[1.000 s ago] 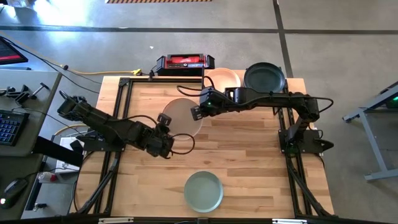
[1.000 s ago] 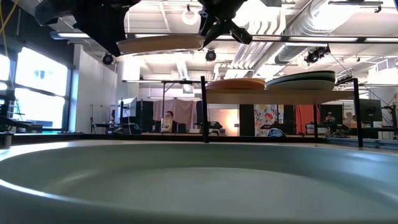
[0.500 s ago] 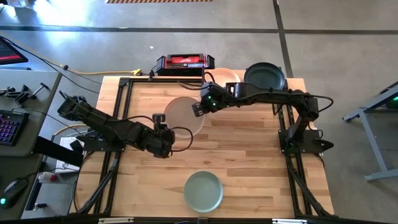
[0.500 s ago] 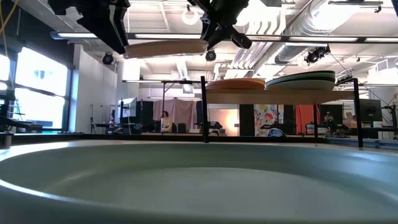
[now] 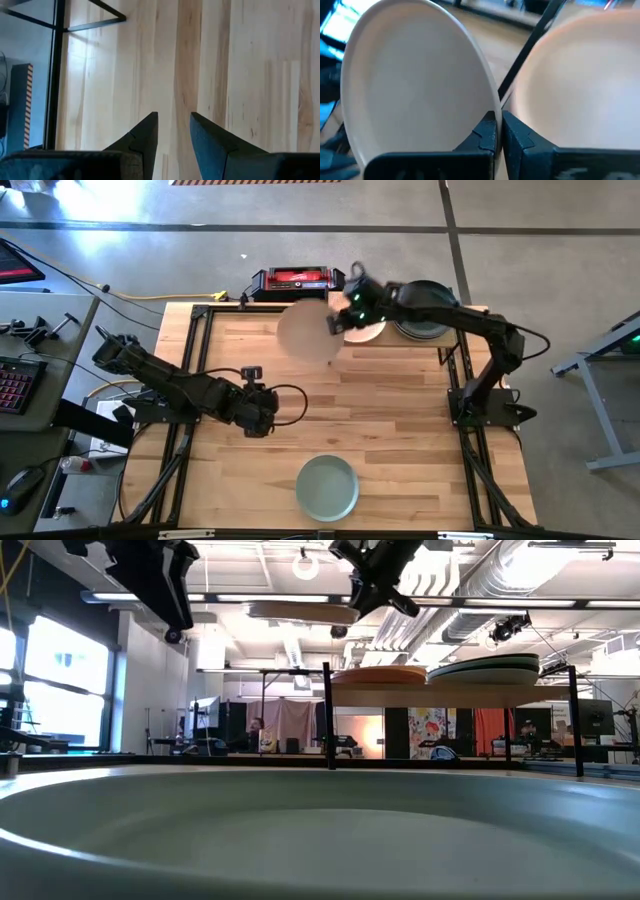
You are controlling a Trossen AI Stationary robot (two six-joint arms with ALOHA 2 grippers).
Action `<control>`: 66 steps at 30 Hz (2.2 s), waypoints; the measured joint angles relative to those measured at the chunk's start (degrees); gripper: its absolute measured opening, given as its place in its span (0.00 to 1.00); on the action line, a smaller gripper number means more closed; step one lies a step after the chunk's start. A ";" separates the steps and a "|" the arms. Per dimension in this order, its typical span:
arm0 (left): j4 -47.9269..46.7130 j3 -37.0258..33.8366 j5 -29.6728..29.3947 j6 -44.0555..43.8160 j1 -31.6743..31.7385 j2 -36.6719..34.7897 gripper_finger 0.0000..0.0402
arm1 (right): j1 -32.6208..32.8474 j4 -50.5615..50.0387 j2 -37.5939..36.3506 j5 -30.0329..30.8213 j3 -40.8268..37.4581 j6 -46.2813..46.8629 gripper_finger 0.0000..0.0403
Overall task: Place and stack plates onto a shelf
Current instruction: Stack the light pink plate on top of the light orange plate on the shelf
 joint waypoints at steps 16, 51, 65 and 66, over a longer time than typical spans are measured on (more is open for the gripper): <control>1.23 0.00 1.06 0.02 4.85 0.00 0.25 | -18.79 -1.91 -4.16 -11.32 0.00 -12.01 0.00; 10.11 0.00 4.57 -2.93 12.32 0.00 0.25 | -28.84 -15.26 3.25 -16.23 -0.07 -26.33 0.00; 10.08 0.00 3.26 -2.89 12.32 0.00 0.25 | -27.03 -13.69 3.31 -13.90 -0.07 -25.59 0.20; 10.08 0.00 3.26 -2.89 12.32 0.00 0.25 | -27.02 -13.80 3.31 -13.21 -0.07 -25.17 0.22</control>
